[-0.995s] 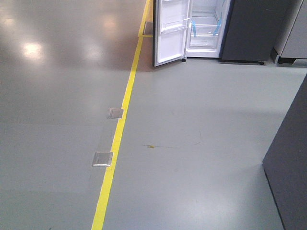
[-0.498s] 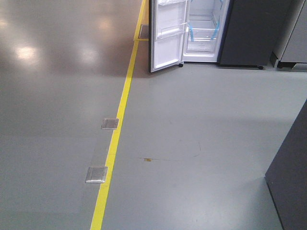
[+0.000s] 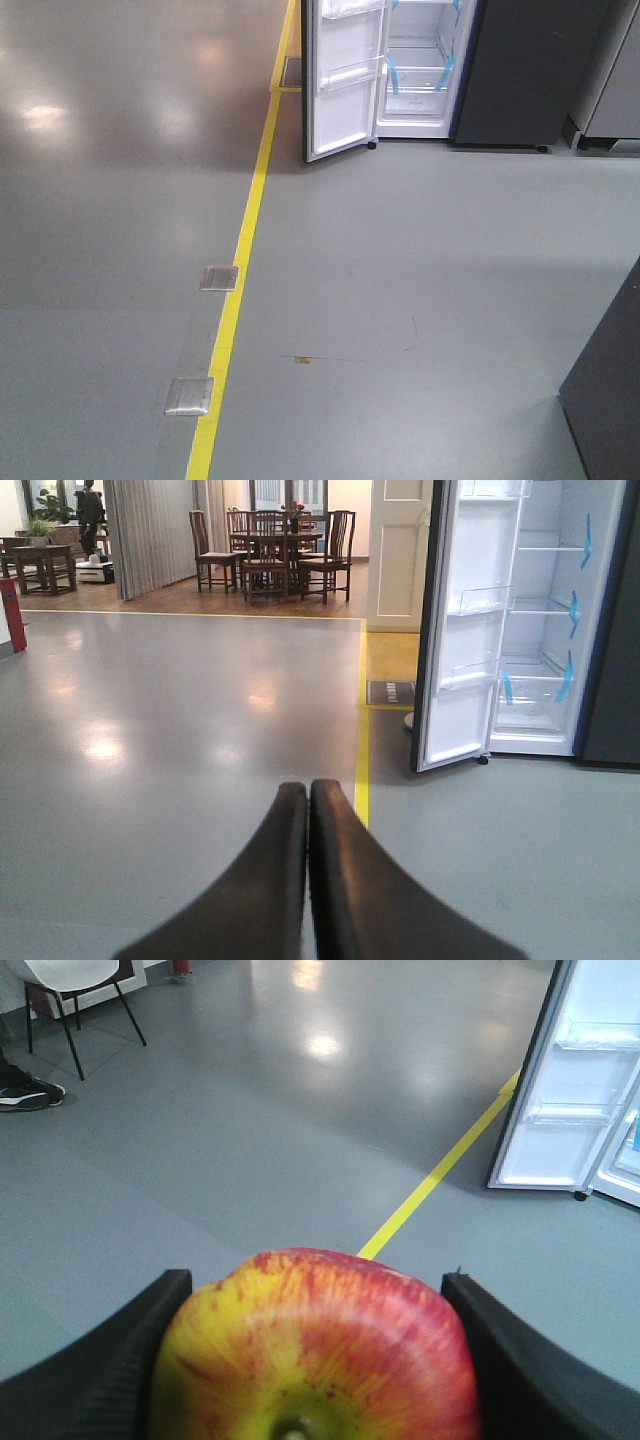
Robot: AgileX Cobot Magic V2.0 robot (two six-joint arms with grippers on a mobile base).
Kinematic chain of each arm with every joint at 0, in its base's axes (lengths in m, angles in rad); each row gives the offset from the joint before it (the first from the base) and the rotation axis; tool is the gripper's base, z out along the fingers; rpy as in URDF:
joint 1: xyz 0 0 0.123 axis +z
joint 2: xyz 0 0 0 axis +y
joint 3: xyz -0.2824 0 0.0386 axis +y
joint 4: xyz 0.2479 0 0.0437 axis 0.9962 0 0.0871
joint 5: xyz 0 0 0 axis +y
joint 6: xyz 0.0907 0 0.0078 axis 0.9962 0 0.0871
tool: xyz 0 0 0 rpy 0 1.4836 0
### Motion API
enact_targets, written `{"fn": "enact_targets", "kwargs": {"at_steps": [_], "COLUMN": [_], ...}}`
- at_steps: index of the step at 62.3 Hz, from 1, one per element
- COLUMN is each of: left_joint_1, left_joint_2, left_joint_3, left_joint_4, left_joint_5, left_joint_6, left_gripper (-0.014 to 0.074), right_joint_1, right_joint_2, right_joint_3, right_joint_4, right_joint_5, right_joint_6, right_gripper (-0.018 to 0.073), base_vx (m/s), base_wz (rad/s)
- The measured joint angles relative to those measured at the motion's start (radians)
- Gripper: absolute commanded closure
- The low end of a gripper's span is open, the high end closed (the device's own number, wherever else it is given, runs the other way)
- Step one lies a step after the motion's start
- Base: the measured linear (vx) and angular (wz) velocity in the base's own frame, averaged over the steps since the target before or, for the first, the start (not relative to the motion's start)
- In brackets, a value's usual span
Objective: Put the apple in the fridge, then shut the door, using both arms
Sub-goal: 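Drive toward the open refrigerator carrying the apple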
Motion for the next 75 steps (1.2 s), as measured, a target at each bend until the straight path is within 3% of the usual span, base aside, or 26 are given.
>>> {"fn": "enact_targets", "kwargs": {"at_steps": [75], "left_joint_1": [0.000], "left_joint_2": [0.000], "left_joint_3": [0.000], "left_joint_4": [0.000], "left_joint_5": [0.000], "left_joint_6": [0.000], "left_gripper": [0.0603], "right_joint_1": [0.000], "right_joint_2": [-0.003], "right_joint_3": [0.000], "right_joint_4": [0.000], "right_joint_5": [0.000], "right_joint_6": [0.000], "right_gripper": [0.0504], "base_vx": [0.20], "base_wz": [-0.05]}}
